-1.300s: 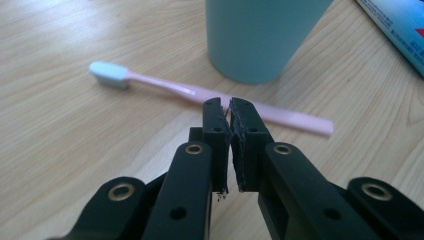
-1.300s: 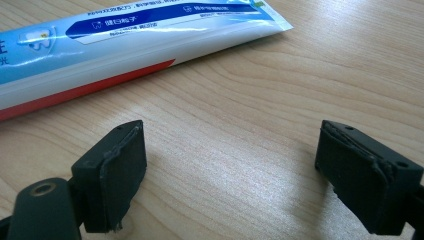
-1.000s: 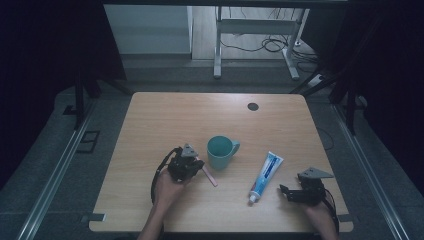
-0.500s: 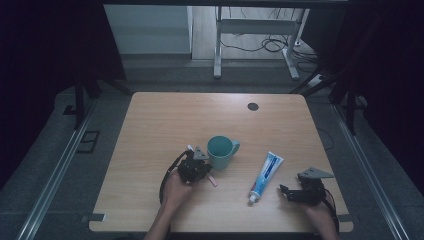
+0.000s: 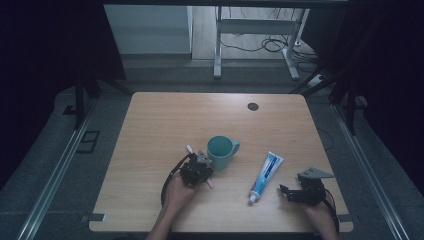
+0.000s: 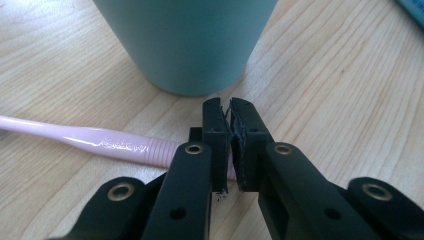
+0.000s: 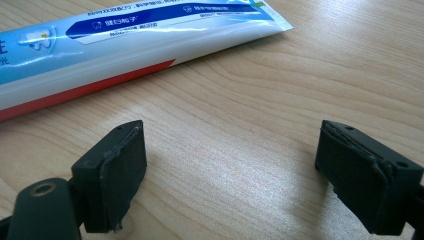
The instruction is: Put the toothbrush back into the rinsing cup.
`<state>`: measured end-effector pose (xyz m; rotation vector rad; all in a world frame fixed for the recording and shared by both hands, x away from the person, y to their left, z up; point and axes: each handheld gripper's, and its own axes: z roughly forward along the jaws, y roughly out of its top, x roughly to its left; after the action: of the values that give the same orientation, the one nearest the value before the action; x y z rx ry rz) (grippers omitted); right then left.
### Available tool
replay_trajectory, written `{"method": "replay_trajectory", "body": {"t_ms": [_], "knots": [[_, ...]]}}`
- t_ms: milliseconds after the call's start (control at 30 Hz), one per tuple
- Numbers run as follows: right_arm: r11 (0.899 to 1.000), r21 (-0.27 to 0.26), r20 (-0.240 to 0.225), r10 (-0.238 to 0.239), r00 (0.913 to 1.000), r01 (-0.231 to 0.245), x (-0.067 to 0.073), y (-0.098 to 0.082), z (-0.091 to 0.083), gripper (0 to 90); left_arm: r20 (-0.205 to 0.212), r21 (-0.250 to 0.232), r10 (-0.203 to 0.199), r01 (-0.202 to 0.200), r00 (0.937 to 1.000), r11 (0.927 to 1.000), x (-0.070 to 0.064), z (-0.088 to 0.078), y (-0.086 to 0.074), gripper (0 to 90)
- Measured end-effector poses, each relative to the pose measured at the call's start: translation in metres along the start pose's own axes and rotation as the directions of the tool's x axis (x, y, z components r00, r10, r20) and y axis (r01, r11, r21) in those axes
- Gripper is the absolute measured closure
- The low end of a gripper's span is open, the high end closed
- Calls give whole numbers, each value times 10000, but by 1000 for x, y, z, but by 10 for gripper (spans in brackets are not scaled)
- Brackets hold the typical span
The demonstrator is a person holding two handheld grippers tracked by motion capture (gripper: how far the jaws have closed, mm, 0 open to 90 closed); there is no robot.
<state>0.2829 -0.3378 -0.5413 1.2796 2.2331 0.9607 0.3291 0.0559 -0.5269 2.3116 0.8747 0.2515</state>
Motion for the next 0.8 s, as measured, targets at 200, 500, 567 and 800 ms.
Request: {"method": "replay_trajectory", "body": {"t_ms": [200,500,567,800], "knots": [[10000,0,0,2,10000,-2,0,0,0,129,-33,-28,-278,278,9996,9996,4,-7,-11,848],[10000,-14,0,-30,10000,30,0,0,0,128,-192,-20,-540,540,9984,9985,12,-21,-27,837],[10000,-15,4,-38,10000,38,0,0,0,128,-235,4,-592,592,9980,9982,13,-24,-30,836],[10000,-8,4,-26,10000,26,0,0,0,128,-322,48,-741,743,9967,9972,17,-32,-40,824]]}}
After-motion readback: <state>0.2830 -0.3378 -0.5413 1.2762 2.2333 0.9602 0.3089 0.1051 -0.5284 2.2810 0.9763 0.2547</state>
